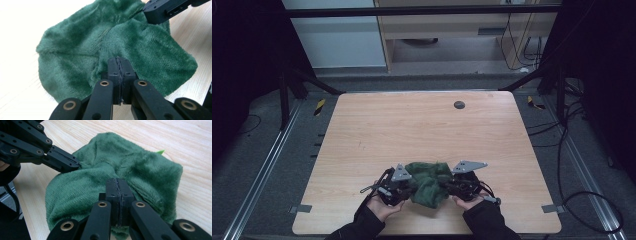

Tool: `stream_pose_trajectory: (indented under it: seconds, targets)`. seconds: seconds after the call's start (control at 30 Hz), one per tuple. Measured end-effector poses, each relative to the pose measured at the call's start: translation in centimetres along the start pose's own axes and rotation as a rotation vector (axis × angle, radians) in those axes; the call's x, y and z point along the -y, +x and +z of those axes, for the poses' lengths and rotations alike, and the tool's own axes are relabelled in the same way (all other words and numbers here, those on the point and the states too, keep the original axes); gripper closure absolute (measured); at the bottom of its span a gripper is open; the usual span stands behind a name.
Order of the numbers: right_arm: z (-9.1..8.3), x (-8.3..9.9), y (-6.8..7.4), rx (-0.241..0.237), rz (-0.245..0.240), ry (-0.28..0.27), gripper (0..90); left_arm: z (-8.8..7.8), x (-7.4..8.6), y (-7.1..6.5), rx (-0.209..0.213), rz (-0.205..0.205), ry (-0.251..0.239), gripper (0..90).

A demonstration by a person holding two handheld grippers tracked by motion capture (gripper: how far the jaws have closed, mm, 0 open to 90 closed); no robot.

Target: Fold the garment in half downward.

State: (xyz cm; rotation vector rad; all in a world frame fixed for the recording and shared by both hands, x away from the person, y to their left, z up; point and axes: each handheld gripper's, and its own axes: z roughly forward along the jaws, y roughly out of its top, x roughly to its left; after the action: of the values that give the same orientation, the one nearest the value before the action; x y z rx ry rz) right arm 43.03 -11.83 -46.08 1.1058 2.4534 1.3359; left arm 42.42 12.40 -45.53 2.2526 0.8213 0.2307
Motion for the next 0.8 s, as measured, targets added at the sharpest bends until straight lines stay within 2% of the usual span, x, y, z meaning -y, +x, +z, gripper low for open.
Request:
stream_pose_trajectory:
  seconds: [0.1,0.4,0.6,0.8]
  targets:
    - [0.3,0.6,0.0,0.008,-0.009,0.021,89.3,0.4,0.3,-0.2,0.001,0.005,0.023,89.1]
    - [1.1,1.2,-0.2,0.017,-0.014,0.047,89.1,1.0,0.6,-0.3,-0.012,0.013,0.039,89.1]
    - [0.9,1.1,-0.2,0.013,-0.002,0.036,87.4,0.5,0.4,-0.3,-0.017,0.009,0.012,86.8]
    - [-0.1,0.5,-0.3,0.024,-0.002,-0.02,82.6,-1.1,0.4,0.4,-0.026,-0.03,-0.043,80.5]
